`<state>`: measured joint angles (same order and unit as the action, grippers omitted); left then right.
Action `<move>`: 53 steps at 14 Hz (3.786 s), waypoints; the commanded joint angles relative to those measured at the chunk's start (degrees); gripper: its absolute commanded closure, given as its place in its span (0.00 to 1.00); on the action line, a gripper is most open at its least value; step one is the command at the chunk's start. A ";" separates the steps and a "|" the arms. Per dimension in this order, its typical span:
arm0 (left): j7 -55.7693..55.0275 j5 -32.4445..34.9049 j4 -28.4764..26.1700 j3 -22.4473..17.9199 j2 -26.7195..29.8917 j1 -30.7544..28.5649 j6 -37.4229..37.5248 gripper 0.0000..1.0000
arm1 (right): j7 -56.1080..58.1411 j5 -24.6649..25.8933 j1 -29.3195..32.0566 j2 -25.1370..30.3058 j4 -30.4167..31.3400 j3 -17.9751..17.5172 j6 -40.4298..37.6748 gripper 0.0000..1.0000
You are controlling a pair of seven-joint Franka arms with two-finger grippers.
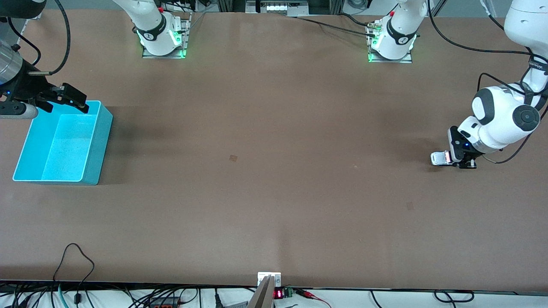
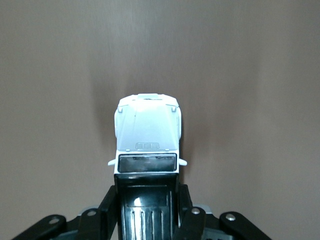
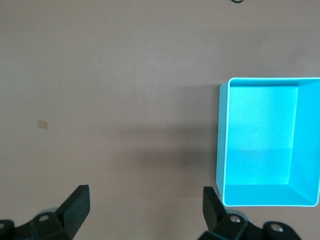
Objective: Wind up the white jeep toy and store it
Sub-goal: 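Pull the jeep backward along the table with the left gripper, then open the left gripper and raise it off the jeep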
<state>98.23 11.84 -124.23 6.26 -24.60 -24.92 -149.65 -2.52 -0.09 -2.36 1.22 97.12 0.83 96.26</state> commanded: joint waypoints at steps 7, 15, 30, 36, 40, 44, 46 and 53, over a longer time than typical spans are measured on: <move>2.49 2.75 1.27 -0.02 -5.37 -2.50 -0.55 0.76 | 0.94 -0.09 0.52 0.27 -0.27 -0.21 -0.02 0.00; 3.81 2.75 1.97 -0.02 -5.46 -3.64 -0.55 0.76 | 1.02 -0.09 0.52 0.27 -0.18 -0.21 -0.02 0.00; 6.18 2.75 2.33 -0.02 -5.54 -4.87 -0.55 0.76 | 0.94 -0.09 0.61 0.27 -0.27 -0.21 -0.02 0.00; 6.10 2.75 2.41 -0.02 -5.54 -5.22 -0.55 0.74 | 0.94 -0.09 0.61 0.27 -0.18 -0.21 0.07 0.00; 6.36 2.92 2.85 0.15 -5.11 -5.14 -0.20 0.00 | 0.94 -0.18 0.61 0.27 -0.27 -0.21 0.15 0.00; 6.45 2.92 6.36 0.77 -4.23 -5.05 5.32 0.00 | 0.94 -0.62 0.61 0.36 -0.27 -0.21 0.07 0.00; 6.19 2.92 7.51 1.73 -2.74 -4.96 8.66 0.00 | 0.94 -0.62 0.61 0.36 -0.27 -0.21 -0.02 0.00; -2.94 2.75 14.08 6.30 2.54 -4.61 24.90 0.00 | 0.94 -0.62 0.61 0.36 -0.27 -0.21 0.07 0.00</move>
<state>98.88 13.47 -113.71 10.65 -22.80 -29.18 -130.96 -2.47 -0.11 -2.35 1.23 97.10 0.87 96.32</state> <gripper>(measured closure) 0.000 0.000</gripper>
